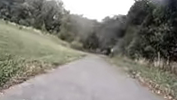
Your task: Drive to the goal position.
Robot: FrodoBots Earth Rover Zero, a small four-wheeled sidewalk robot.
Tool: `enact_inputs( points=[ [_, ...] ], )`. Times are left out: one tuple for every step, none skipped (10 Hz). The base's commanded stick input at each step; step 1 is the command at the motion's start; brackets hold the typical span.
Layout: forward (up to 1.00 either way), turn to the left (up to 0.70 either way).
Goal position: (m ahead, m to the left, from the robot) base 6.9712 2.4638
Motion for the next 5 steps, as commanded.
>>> enact_inputs(
  points=[
    [0.5,0.0],
    [0.5,0.0],
    [0.5,0.0],
    [0.5,0.0],
    [0.5,0.0]
  ],
)
